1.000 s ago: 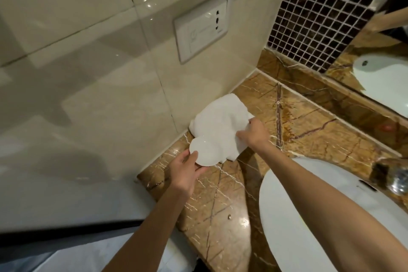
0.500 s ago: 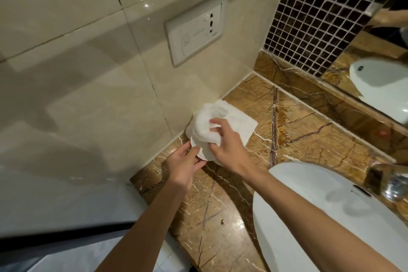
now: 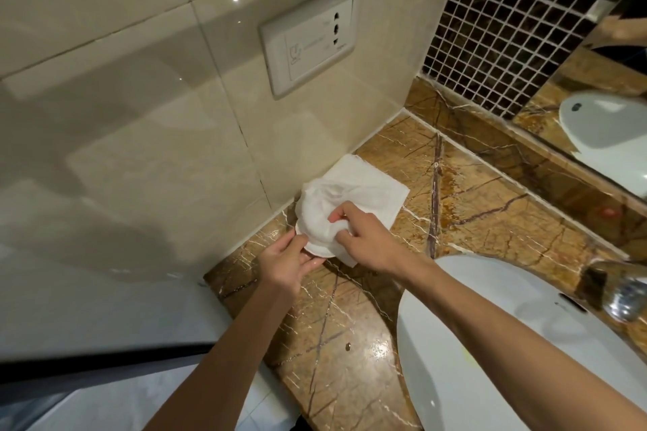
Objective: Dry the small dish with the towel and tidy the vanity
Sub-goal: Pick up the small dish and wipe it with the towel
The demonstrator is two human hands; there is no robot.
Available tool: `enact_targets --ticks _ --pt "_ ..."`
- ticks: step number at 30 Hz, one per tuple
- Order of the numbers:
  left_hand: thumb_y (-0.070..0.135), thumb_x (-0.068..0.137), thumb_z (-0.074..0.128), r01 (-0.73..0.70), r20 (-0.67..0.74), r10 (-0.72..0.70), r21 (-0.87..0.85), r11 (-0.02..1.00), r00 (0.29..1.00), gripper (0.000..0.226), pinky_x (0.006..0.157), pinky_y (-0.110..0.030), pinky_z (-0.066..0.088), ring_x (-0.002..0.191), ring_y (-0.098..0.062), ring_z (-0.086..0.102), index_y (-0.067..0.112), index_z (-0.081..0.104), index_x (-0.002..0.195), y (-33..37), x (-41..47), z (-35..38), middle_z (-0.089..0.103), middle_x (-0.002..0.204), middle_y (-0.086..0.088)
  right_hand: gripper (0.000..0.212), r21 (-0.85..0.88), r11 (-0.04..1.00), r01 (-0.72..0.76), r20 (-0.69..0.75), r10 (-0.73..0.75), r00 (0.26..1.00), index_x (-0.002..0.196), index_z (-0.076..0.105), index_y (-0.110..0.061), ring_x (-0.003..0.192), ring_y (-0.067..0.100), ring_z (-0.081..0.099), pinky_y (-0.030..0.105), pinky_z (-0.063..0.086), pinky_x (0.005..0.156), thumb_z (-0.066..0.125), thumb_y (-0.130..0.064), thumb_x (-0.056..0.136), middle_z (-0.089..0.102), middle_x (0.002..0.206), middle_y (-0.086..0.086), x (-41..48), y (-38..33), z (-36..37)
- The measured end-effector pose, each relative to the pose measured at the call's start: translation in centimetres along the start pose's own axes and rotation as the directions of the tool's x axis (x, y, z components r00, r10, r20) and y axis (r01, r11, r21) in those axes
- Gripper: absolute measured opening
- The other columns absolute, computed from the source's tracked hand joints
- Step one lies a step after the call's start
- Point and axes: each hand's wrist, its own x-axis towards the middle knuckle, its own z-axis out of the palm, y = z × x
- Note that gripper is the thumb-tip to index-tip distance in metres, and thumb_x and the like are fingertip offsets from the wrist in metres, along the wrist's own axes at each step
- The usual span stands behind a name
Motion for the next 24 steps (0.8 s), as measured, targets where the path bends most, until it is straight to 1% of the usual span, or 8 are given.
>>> enact_targets --ticks 3,6,8,12,16,20,22,24 --pt "-0.001 0.086 0.061 0.024 -0.033 -0.026 -0.072 0.997 0.999 0.016 0.06 -0.038 0.06 0.078 -0.031 0.073 0.012 0.064 0.093 -0.5 -0.2 0.1 0.076 0.078 -0.009 0.023 0.002 1.0 -0.019 -0.019 0.019 1.0 0.108 0.054 -0.019 0.069 0.017 0.049 0.03 0.033 0.057 0.053 -0.014 0.085 0.058 0.076 0.001 -0.4 0.1 -0.3" --pt "-0.001 0.084 0.063 0.041 -0.063 -0.05 -0.137 0.99 0.997 0.016 0.061 -0.042 0.061 0.077 -0.033 0.073 0.012 0.063 0.093 -0.7 -0.3 0.1 0.074 0.084 -0.015 0.025 0.073 0.997 -0.023 -0.04 0.026 0.999 0.105 0.056 -0.019 0.073 0.024 0.053 0.039 0.042 0.068 0.054 -0.01 0.082 0.065 0.092 0.013 -0.9 0.0 -0.5" --pt "-0.002 0.084 0.064 0.037 -0.077 -0.049 -0.147 0.988 0.996 0.017 0.06 -0.042 0.061 0.077 -0.034 0.073 0.013 0.063 0.092 -1.1 -0.5 0.0 0.074 0.084 -0.016 0.026 0.1 0.994 -0.035 -0.012 0.036 0.999 0.102 0.055 -0.022 0.067 0.02 0.049 0.039 0.042 0.066 0.054 -0.009 0.08 0.065 0.089 0.013 -1.2 0.1 -0.4" --pt "0.003 0.088 0.06 0.007 -0.045 -0.013 -0.134 0.991 0.999 0.017 0.064 -0.044 0.061 0.082 -0.034 0.073 0.01 0.065 0.103 -1.5 -0.6 0.2 0.075 0.089 -0.016 0.03 0.103 0.994 -0.044 0.043 0.039 0.998 0.1 0.052 -0.03 0.058 0.013 0.043 0.032 0.033 0.055 0.054 -0.01 0.078 0.059 0.076 0.01 -1.1 0.0 0.4" --pt "0.008 0.091 0.058 0.035 -0.023 -0.039 -0.13 0.991 0.999 0.029 0.075 -0.047 0.059 0.089 -0.035 0.071 0.005 0.059 0.12 -1.7 -0.7 0.1 0.069 0.109 -0.021 0.032 0.17 0.984 -0.046 0.051 0.037 0.998 0.098 0.051 -0.031 0.054 0.008 0.04 0.028 0.034 0.052 0.054 -0.006 0.079 0.051 0.069 0.001 -0.6 -0.2 1.0" --pt "0.012 0.093 0.055 0.052 0.024 -0.05 -0.106 0.993 0.998 0.033 0.087 -0.052 0.054 0.095 -0.037 0.069 0.004 0.055 0.125 -1.7 -1.0 -0.1 0.065 0.116 -0.024 0.032 0.267 0.962 -0.063 0.008 0.063 0.998 0.095 0.05 -0.029 0.046 -0.001 0.041 0.014 0.031 0.044 0.053 -0.001 0.081 0.047 0.067 -0.005 -0.2 -0.3 1.6" --pt "0.012 0.094 0.054 0.045 0.031 -0.043 -0.091 0.995 0.999 0.035 0.09 -0.054 0.053 0.097 -0.037 0.069 0.002 0.053 0.128 -1.7 -0.9 -0.1 0.065 0.116 -0.024 0.029 0.315 0.946 -0.076 -0.021 0.087 0.996 0.097 0.05 -0.025 0.056 0.001 0.044 0.014 0.033 0.047 0.052 0.001 0.084 0.051 0.076 -0.001 0.1 -0.2 2.0" --pt "0.012 0.093 0.056 0.031 0.033 -0.03 -0.057 0.998 0.999 0.038 0.09 -0.053 0.053 0.097 -0.035 0.069 0.002 0.052 0.129 -1.8 -1.0 0.1 0.066 0.116 -0.022 0.026 0.337 0.937 -0.094 -0.051 0.117 0.992 0.101 0.049 -0.023 0.065 0.012 0.045 0.021 0.036 0.053 0.051 0.0 0.087 0.054 0.084 0.005 0.5 -0.3 2.5"
